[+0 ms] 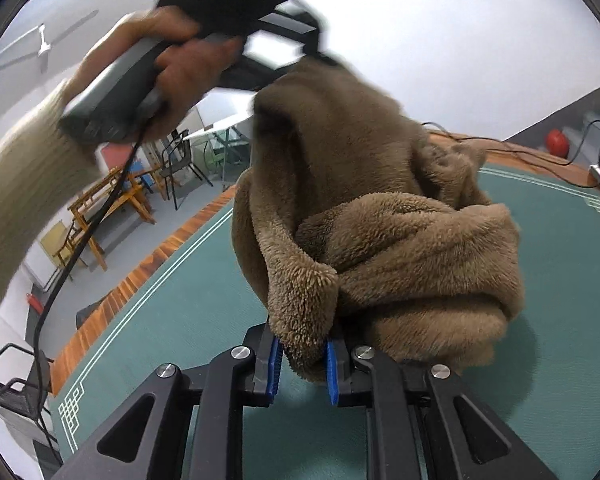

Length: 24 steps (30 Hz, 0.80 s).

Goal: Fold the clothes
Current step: 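Grasp another edge of the fleece with the left gripper while the right gripper holds its edge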

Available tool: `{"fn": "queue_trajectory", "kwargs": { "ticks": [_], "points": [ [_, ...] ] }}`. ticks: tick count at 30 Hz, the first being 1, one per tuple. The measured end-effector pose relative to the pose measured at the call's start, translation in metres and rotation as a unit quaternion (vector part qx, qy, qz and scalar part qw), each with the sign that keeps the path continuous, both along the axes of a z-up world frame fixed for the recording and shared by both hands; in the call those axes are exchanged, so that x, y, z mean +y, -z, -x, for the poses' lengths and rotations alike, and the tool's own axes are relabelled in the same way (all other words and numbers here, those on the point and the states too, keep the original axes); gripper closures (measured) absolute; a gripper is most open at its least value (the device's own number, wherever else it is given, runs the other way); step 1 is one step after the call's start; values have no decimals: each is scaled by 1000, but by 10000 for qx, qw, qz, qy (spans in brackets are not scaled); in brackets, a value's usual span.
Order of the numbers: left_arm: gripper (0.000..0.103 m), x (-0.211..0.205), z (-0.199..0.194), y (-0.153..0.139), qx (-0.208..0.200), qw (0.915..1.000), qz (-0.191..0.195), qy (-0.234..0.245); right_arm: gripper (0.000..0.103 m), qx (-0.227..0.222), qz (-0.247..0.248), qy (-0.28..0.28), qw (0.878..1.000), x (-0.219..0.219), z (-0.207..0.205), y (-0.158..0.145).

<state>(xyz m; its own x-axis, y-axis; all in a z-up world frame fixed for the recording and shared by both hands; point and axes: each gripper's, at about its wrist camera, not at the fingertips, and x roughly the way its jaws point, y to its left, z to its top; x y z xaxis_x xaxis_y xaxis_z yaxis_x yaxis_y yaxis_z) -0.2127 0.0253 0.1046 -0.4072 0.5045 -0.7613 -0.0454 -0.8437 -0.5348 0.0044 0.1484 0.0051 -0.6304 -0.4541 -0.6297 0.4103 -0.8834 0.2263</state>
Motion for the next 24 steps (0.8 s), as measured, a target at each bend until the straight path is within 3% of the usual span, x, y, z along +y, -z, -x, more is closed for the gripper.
{"fn": "queue_trajectory", "kwargs": {
  "ticks": [4,6,8,9,14,17,19,22,24],
  "points": [
    [86,-25,-29,-12,233,9993,-21,-281,81,-126,467,361,9982,35,-8,-5],
    [86,-36,-46,-16,356,9986,44,-379,70,-242,743,686,9946,59,-7,-10],
    [86,-44,-65,-19,485,9977,181,-435,26,-308,847,1034,9905,76,-7,-16],
    [86,-48,-73,-21,555,9971,239,-458,19,-321,861,1225,9882,82,-7,-18],
    [86,-63,-107,-21,601,9965,292,-503,18,-476,1439,1790,9721,127,5,-22],
    [86,-69,-117,-15,524,9967,265,-558,18,-328,1471,2100,9660,154,19,-40],
    [86,-74,-123,-11,451,9969,216,-604,18,-531,1574,2364,9573,169,39,-42],
    [86,-75,-132,-7,420,9971,130,-614,18,-1091,2308,2563,9323,191,71,-30],
    [86,-75,-138,-7,433,9972,92,-597,18,-1416,2456,2625,9223,193,79,-28]
  ]
}}
